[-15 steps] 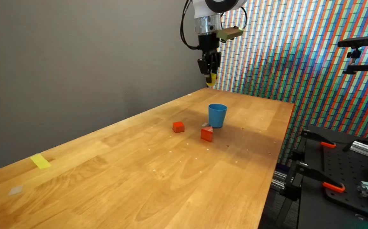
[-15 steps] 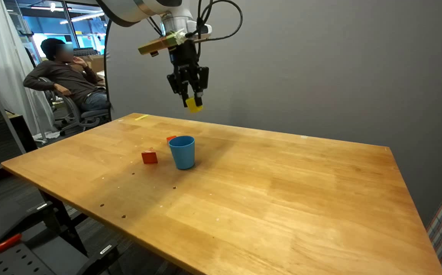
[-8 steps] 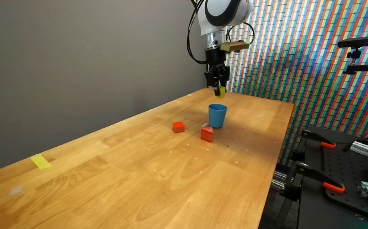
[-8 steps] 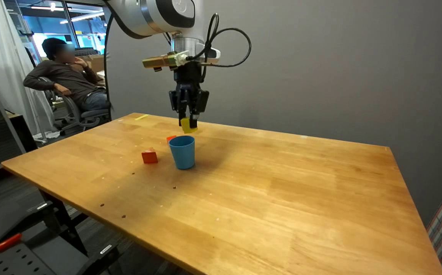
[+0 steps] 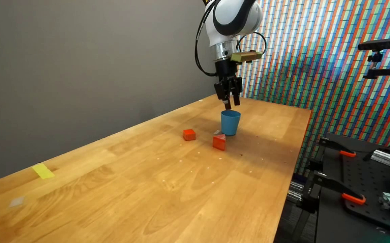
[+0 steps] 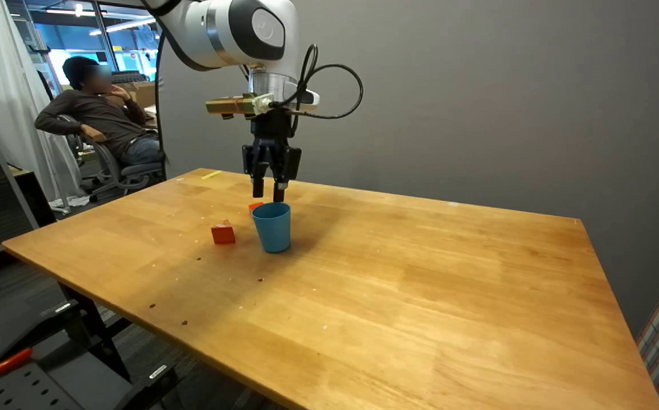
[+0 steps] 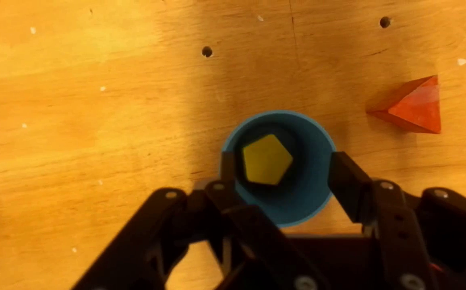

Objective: Pick up the yellow block from the table and put it in the light blue cup.

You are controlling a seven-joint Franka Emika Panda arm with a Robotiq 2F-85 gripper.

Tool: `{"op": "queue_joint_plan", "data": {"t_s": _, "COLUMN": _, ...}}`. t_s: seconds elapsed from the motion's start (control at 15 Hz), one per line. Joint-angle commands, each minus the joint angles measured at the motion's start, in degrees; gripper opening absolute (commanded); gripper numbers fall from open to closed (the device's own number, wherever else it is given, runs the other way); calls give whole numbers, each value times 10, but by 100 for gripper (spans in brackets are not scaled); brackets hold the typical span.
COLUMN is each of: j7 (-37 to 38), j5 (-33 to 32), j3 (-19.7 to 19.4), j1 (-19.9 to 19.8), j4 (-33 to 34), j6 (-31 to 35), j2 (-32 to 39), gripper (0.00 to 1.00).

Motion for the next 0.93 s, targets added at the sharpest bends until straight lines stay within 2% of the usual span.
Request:
{"op": "queue_joint_plan", "data": {"t_s": 0.0, "j7": -26, "j5": -7, "j3": 3, "j1": 3, "j4": 4, "j6": -13, "j2": -10, "gripper": 93}}
{"op": "queue_joint_plan", "data": {"t_s": 0.07, "j7": -32, "j5": -20, "j3": 3, "j1": 9, "j4": -5, "j6": -13, "j2": -26, "gripper": 99}}
{"op": "queue_joint_plan", "data": {"t_s": 0.4, "j7": -23, "j5": -117, "j3": 10, "j1": 47, "j4": -37, "j6": 6, "j2": -134, "gripper": 100}}
{"op": "queue_joint_plan", "data": {"t_s": 0.6, "j7": -52, "j5": -121, "j3": 33, "j1": 55, "j4": -32, "j6": 8, "j2": -190, "gripper": 100}}
{"op": "queue_joint_plan", "data": {"t_s": 0.67, "j7": -31, "j5": -114, "j3": 28, "j1": 49, "j4": -7, "j6": -1, "j2": -138, "gripper": 100}}
{"op": "queue_joint_plan", "data": {"t_s": 0.87, "j7": -40, "j5": -113, "j3": 40, "j1": 53, "j4": -15, "j6": -1, "j2": -179, "gripper": 100}}
